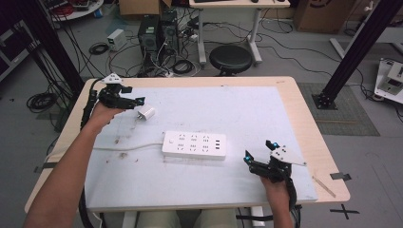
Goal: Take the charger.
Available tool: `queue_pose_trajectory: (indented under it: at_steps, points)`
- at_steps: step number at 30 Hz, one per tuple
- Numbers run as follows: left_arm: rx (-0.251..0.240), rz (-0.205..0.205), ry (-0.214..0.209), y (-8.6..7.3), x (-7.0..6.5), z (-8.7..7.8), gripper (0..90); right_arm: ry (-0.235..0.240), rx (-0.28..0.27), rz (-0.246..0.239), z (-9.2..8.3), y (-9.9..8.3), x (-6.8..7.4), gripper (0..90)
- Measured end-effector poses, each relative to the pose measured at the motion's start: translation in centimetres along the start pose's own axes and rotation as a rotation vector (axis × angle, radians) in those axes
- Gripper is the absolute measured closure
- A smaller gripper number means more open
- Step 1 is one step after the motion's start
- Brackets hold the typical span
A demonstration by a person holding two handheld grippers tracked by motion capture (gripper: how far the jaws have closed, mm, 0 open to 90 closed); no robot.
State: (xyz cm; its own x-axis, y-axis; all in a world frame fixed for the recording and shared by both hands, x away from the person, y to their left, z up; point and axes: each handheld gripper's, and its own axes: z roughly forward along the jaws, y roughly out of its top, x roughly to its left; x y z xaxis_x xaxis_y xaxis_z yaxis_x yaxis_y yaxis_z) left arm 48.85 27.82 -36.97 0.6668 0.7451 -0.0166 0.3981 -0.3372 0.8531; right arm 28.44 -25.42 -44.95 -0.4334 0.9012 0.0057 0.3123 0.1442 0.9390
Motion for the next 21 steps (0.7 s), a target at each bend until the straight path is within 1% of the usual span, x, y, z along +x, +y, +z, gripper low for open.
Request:
queue_pose_trajectory:
  at_steps: [2,5,8,11,12,13,15,16,17,19,21]
  points:
    - [0.015,-0.002,-0.001,-0.3,0.1,0.6,19.4,-0.002,-0.003,-0.002,0.0,0.0,0.0,13.0]
    - [0.041,0.009,-0.004,-0.7,0.3,1.5,19.4,0.000,0.004,0.002,0.0,0.0,0.0,12.9]
    - [0.089,0.017,0.000,-1.2,0.4,2.4,19.5,0.001,0.006,0.005,0.1,0.0,0.0,12.9]
    - [0.132,-0.002,-0.003,-2.0,0.8,3.4,19.6,-0.001,0.009,0.005,0.1,0.1,0.0,12.9]
    - [0.140,-0.013,-0.002,-2.2,0.8,3.7,19.6,-0.001,0.011,0.005,0.1,0.0,0.0,12.9]
    - [0.151,-0.013,-0.004,-2.3,0.9,3.9,19.6,-0.002,0.012,0.001,0.1,0.1,0.0,12.9]
    - [0.185,-0.015,0.009,-2.6,0.9,4.3,21.2,-0.002,0.010,-0.007,0.1,0.1,0.0,12.9]
    - [0.188,-0.018,0.010,-2.7,0.9,4.5,21.3,-0.004,0.017,0.000,0.1,0.1,0.0,13.0]
    - [0.195,-0.023,0.012,-2.9,1.0,4.7,21.3,0.000,0.012,-0.009,0.2,0.1,-0.1,13.0]
    - [0.199,-0.026,0.019,-3.1,1.1,4.9,21.3,0.001,0.019,0.001,0.2,0.1,0.0,13.0]
    - [0.205,-0.032,0.016,-3.3,1.2,5.1,21.3,-0.001,0.022,0.001,0.2,0.1,0.0,13.0]
